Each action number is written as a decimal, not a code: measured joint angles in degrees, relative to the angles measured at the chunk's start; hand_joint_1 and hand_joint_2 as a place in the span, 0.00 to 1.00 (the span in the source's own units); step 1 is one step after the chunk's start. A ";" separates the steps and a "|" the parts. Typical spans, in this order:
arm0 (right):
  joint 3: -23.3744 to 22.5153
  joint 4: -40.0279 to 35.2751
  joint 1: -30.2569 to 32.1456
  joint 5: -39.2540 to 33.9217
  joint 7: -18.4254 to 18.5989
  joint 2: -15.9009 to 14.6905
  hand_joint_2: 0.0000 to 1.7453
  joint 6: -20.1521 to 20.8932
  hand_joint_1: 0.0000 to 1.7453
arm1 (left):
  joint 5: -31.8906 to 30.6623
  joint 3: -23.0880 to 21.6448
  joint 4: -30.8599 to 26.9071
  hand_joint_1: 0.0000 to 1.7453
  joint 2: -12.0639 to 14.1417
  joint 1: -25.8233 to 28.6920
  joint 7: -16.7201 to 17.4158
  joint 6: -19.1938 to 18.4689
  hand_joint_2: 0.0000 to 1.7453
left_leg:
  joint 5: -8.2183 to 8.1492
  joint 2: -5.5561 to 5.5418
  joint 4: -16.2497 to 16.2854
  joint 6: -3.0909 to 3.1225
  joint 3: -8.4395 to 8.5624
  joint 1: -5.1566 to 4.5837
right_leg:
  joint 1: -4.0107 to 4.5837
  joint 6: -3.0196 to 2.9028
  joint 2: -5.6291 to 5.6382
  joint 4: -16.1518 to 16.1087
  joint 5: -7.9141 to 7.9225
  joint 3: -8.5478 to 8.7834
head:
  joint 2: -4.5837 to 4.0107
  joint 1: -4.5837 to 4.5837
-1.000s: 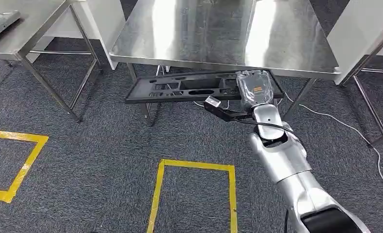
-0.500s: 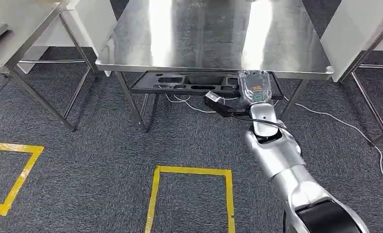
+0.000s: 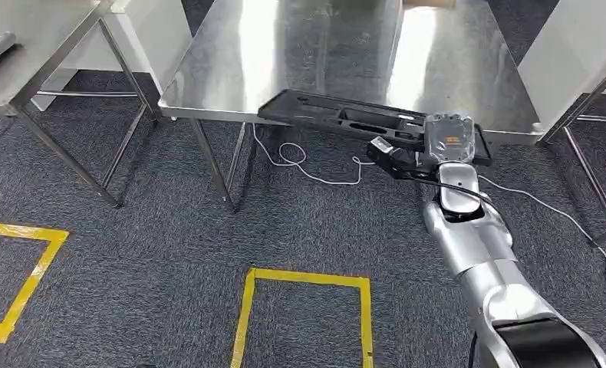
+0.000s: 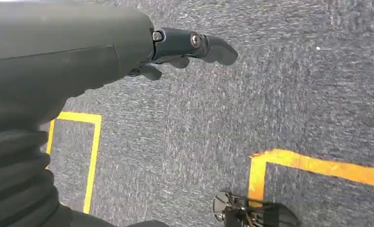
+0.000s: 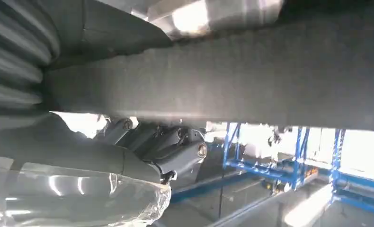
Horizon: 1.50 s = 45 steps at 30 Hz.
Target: Take the parts from the cabinet and place them on the table.
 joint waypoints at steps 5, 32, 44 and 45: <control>-0.41 2.03 -0.81 -0.04 0.44 -1.27 1.00 0.13 1.00 | -0.20 0.09 -0.04 0.00 0.50 -0.17 -0.15 -0.11 1.00 | -4.11 0.19 3.36 -2.11 -0.10 -0.16 | -0.43 -0.99 -0.73 -8.95 3.18 4.64 | 0.00 0.04; -3.08 7.19 -3.28 -0.92 -1.18 -4.44 1.00 0.02 1.00 | -0.46 1.60 -0.04 0.00 -0.09 -0.34 -0.96 -0.11 1.00 | 0.69 -0.05 3.10 0.90 -3.23 -1.22 | 0.56 0.18 -0.19 -7.91 1.19 5.42 | 0.00 0.11; -3.69 8.22 -3.33 -0.31 -1.36 -4.37 1.00 -0.13 1.00 | -0.26 1.90 -0.04 0.00 -0.13 -0.38 -1.49 -0.46 1.00 | -7.21 0.43 21.43 -2.59 -12.59 0.14 | 0.23 -2.72 0.01 -9.09 1.90 6.68 | 0.00 -0.42; -3.78 8.28 -3.34 -0.26 -1.36 -4.37 1.00 -0.13 1.00 | -0.26 1.92 -0.04 0.00 -0.13 -0.40 -1.49 -0.48 1.00 | -5.10 0.43 18.40 -2.39 -11.31 0.15 | 0.29 -2.65 0.13 -9.09 1.83 6.78 | 0.00 -0.39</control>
